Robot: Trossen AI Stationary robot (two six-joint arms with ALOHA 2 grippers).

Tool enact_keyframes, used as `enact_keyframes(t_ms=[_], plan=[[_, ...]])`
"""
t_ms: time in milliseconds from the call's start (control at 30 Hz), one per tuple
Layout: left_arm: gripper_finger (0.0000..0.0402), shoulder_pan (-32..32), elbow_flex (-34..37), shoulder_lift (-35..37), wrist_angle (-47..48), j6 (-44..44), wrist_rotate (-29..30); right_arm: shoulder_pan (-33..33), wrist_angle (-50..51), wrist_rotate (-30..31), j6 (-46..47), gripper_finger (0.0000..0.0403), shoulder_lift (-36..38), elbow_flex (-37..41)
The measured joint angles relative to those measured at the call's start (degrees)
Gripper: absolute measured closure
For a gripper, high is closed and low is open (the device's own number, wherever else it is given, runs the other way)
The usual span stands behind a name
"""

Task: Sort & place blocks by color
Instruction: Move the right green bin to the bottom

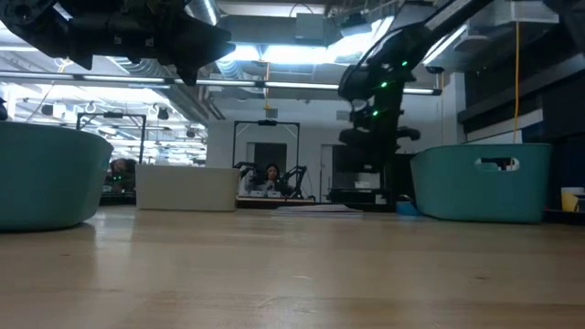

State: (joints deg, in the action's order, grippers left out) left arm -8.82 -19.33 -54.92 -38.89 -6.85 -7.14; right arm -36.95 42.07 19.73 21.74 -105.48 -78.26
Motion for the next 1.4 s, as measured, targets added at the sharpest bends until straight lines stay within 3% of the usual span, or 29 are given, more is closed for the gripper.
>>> enact_keyframes(t_ms=[167, 333, 533, 700, 800, 900, 1067, 1233, 1400], plan=[[0.029, 0.12, 0.0, 0.0, -0.16, -0.09, 0.09, 2.9, 1.02, 3.87, 1.81, 0.0403, 4.27, 4.51], [0.029, 0.77, 0.0, 0.0, -0.18, -0.09, 0.22, 11.69, -2.38, 3.08, -1.3, 0.0403, 6.0, 5.59], [0.029, 0.79, 0.0, 0.0, -0.73, -0.06, 0.53, 20.37, 6.65, 14.92, 2.25, 0.0403, 10.86, 5.59], [0.029, 0.76, 0.0, 0.0, -0.86, -0.06, 0.58, 20.29, 17.78, 23.38, 11.04, 0.0403, 17.09, 5.59], [0.029, 0.76, 0.0, 0.0, -0.88, -0.06, 0.61, 17.62, 23.81, 24.81, 15.9, 0.0403, 18.37, 5.59], [0.029, 0.76, 0.0, 0.0, -1.01, -0.06, 0.63, 14.42, 25.68, 23.63, 17.0, 0.0403, 17.83, 6.56], [0.029, 0.76, 0.0, 0.0, -1.01, -0.16, 0.66, 9.53, 20.43, 19.88, 14.18, 0.0403, 17.6, 13.04], [0.029, 0.76, 0.0, 0.0, -1.07, -0.24, 0.66, 5.27, 11.78, 8.58, 8.01, 0.0403, 17.69, 19.71], [0.029, 0.76, 0.0, 0.0, -1.03, -0.48, 0.66, 6.65, 9.22, 2.61, 6.14, 0.0403, 17.94, 22.38]])
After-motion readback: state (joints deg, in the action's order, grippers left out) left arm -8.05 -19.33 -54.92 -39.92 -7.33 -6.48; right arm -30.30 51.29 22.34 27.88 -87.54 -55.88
